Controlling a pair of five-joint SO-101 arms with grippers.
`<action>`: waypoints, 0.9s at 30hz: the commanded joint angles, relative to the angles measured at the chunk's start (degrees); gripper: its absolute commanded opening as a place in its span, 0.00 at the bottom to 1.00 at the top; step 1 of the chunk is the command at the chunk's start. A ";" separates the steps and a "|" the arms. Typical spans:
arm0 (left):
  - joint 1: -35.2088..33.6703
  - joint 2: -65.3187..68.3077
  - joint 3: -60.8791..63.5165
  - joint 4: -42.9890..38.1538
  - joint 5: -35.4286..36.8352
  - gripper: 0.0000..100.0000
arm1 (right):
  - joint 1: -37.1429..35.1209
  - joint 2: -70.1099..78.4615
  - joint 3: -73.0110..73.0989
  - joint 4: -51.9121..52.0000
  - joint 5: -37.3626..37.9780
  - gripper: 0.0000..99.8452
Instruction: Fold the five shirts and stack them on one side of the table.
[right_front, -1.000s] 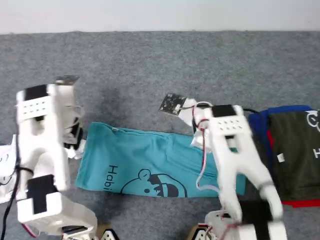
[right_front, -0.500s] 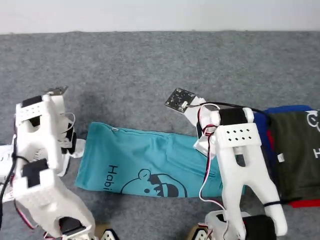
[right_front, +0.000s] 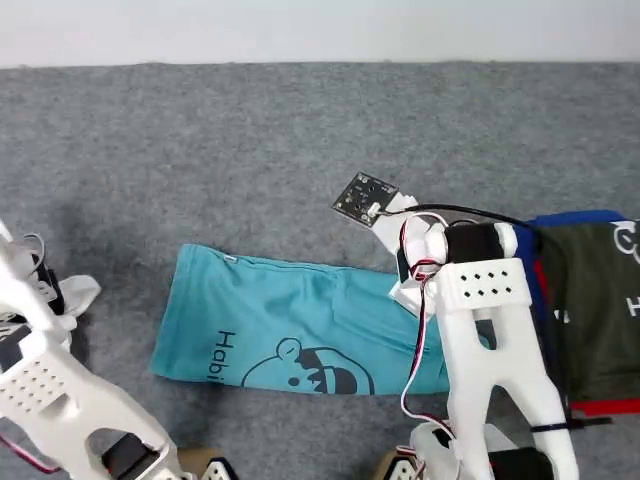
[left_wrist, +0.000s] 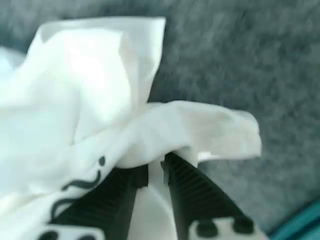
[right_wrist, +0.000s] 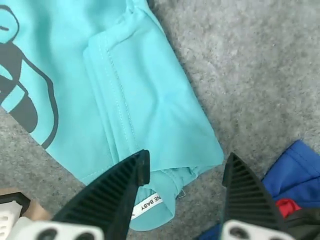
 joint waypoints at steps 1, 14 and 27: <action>4.66 -2.81 -7.52 10.90 0.26 0.07 | 0.22 -2.15 -0.18 0.13 -0.53 0.25; 25.14 -20.13 12.26 11.60 0.53 0.12 | 0.31 -2.24 0.18 0.40 -0.62 0.25; 28.75 -8.26 16.92 4.84 -4.40 0.12 | 0.13 -4.97 3.16 0.13 -1.67 0.25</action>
